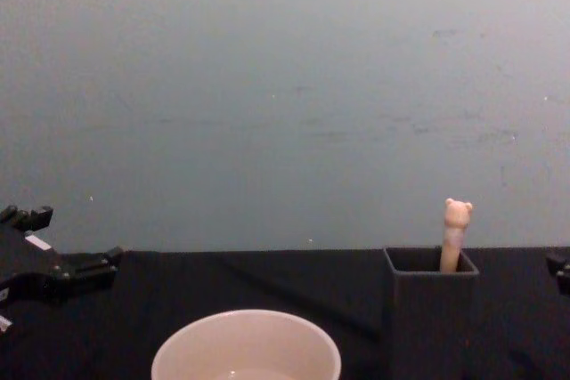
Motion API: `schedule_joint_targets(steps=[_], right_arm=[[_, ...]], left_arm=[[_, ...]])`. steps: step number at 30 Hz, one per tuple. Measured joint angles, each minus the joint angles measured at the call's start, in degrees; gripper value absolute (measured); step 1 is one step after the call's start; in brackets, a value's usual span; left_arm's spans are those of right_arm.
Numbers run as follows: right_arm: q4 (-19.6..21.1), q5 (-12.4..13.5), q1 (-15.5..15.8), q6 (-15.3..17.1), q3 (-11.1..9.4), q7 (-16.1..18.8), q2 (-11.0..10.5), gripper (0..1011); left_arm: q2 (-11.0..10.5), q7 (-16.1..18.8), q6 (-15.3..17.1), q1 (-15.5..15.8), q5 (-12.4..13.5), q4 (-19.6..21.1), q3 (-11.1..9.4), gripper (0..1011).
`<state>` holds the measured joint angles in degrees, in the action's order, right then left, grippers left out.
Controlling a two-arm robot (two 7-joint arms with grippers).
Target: Pick up the stirring spoon with one hand, stir inside the cup, then place it back in its original position.
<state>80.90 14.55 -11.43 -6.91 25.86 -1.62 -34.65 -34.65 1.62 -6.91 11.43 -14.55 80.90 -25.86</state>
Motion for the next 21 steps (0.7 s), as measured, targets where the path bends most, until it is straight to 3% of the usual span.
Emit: schedule_joint_targets(steps=[21], right_arm=[[0.0,0.0,0.0,0.01,0.0,0.0,0.0,1000]], left_arm=[[0.0,0.0,0.0,0.0,0.0,0.0,0.0,1001]])
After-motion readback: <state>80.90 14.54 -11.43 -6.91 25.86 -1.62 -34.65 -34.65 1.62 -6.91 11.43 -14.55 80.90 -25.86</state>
